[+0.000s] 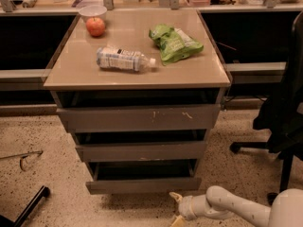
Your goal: Close bottom drawer
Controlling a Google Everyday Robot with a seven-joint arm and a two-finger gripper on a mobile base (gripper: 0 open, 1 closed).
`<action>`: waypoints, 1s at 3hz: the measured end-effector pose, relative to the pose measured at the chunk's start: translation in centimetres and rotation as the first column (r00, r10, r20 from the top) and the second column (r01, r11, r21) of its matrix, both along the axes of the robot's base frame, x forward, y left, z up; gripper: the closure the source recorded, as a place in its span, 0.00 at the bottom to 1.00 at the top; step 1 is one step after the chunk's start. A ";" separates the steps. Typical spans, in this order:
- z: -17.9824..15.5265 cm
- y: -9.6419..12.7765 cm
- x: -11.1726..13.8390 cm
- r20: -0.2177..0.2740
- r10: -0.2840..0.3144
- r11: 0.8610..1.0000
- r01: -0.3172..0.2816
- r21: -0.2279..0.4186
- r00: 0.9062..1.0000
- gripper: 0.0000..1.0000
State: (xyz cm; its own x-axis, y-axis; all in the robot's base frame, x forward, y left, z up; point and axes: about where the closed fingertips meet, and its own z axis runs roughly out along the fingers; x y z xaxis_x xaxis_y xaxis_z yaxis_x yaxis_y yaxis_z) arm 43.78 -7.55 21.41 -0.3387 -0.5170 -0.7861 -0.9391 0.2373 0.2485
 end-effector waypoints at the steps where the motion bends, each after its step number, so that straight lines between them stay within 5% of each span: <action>1: -0.2 0.7 2.0 0.023 0.014 1.000 -0.014 0.006 1.000 0.00; 3: 0.7 5.2 10.6 0.140 0.089 0.996 -0.084 -0.035 0.986 0.00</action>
Offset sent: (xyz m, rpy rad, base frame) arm 0.1282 0.0444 0.0106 -0.0328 -0.1764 0.0734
